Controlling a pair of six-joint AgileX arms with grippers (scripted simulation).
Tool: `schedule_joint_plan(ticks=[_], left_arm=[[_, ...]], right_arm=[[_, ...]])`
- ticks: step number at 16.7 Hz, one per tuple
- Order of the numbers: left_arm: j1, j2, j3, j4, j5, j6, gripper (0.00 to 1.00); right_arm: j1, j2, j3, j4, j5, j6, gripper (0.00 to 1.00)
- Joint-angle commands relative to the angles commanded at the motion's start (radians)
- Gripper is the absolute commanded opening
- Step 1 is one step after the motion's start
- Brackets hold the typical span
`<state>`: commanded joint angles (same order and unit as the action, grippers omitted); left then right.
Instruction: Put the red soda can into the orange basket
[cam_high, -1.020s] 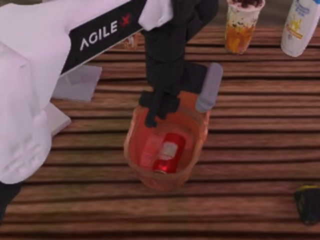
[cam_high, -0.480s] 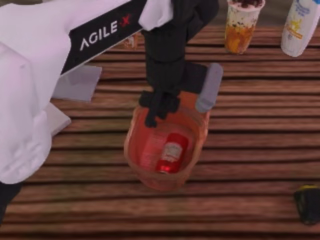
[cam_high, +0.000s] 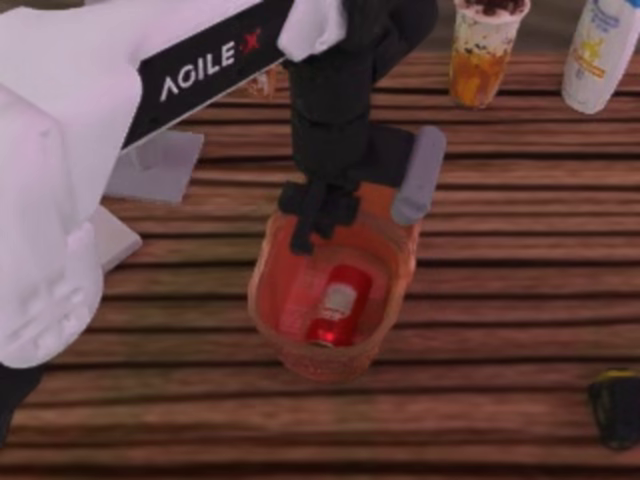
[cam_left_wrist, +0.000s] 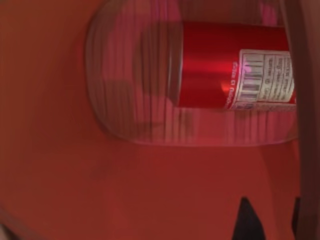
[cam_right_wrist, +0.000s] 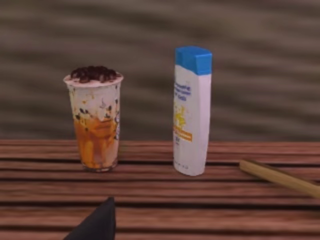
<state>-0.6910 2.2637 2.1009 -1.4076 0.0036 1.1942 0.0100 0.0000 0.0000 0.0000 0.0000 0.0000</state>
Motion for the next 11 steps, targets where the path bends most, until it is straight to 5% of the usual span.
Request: schedule_joint_plan(ticks=[11], left_arm=[[0.056, -0.018, 0.166, -0.187, 0.000, 0.035, 0.00]], right_arm=[[0.000, 0.000, 0.000, 0.000, 0.000, 0.000, 1.00]])
